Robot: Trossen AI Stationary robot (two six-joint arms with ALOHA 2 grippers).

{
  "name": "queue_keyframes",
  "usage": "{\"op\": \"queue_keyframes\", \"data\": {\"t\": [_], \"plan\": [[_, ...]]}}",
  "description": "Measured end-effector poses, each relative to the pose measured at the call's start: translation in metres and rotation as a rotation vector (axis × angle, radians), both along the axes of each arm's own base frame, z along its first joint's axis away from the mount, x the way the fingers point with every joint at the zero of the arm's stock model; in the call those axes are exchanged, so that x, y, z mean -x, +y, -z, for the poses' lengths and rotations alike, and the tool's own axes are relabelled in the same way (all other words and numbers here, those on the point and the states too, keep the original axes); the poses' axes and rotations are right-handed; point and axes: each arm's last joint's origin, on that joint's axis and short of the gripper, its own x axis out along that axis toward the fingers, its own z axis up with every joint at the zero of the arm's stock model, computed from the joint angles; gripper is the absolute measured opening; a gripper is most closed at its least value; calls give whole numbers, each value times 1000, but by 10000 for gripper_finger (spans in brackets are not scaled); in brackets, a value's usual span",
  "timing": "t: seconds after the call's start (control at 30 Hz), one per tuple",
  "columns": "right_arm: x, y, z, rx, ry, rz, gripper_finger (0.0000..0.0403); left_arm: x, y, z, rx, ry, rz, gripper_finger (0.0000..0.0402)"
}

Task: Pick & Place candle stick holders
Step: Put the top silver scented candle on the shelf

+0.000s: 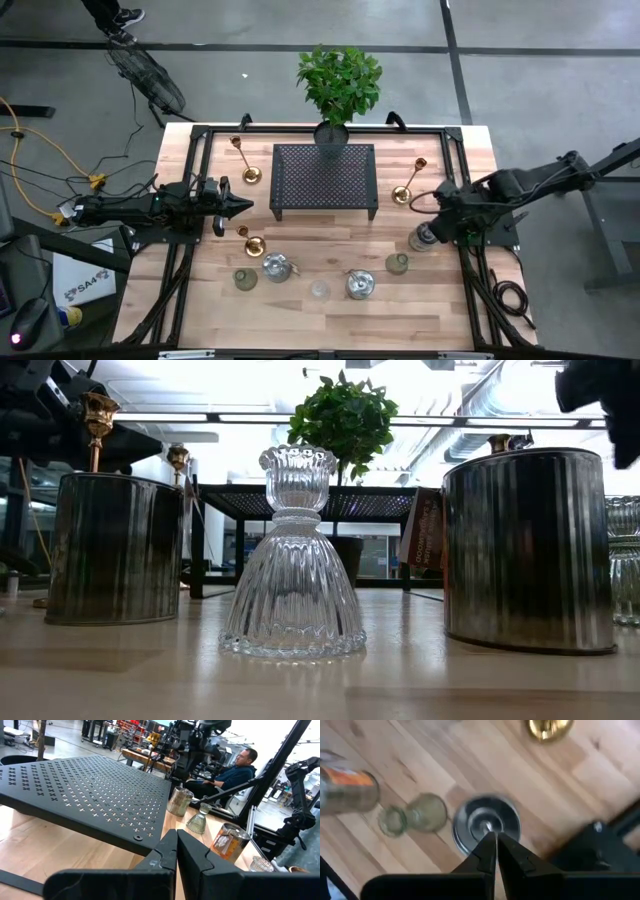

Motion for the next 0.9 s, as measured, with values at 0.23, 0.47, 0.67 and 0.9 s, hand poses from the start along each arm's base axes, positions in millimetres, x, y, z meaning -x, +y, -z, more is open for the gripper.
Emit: {"op": "queue_keyframes", "data": {"t": [0.23,0.47,0.67,0.9], "plan": [[-5,3,5,-63,75,151,92,0,0,0,0,0,0,2],[-15,7,14,-98,158,179,211,0,0,0,0,0,0,2],[-25,5,21,-123,219,216,307,0,0,0,0,0,0,2],[-36,-2,28,-74,258,245,390,0,0,0,0,0,0,2]]}}
